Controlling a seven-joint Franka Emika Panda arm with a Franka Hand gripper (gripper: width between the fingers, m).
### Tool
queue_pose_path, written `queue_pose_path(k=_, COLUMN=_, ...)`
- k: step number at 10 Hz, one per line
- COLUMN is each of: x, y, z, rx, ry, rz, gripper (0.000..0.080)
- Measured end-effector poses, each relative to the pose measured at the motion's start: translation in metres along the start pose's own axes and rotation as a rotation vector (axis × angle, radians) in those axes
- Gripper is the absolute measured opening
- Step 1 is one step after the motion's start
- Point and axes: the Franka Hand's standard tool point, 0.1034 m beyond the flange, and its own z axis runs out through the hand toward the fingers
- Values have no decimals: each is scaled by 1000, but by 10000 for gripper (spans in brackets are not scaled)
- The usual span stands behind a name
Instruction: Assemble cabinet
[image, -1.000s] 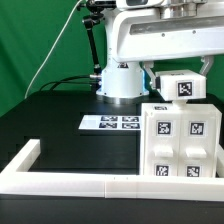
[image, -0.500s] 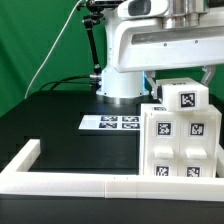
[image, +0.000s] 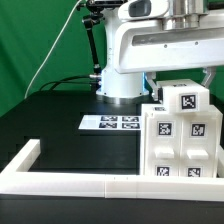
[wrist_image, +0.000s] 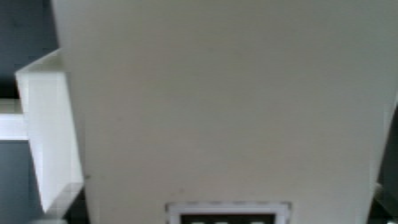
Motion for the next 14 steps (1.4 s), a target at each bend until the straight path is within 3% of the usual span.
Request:
queue_pose_path(k=6, x=0, y=0, z=0, rx=0, ry=0, rz=19, gripper=544)
queue_pose_path(k=14, x=1, y=-7, z=1, rx=24, ry=24, rz=797, gripper=544)
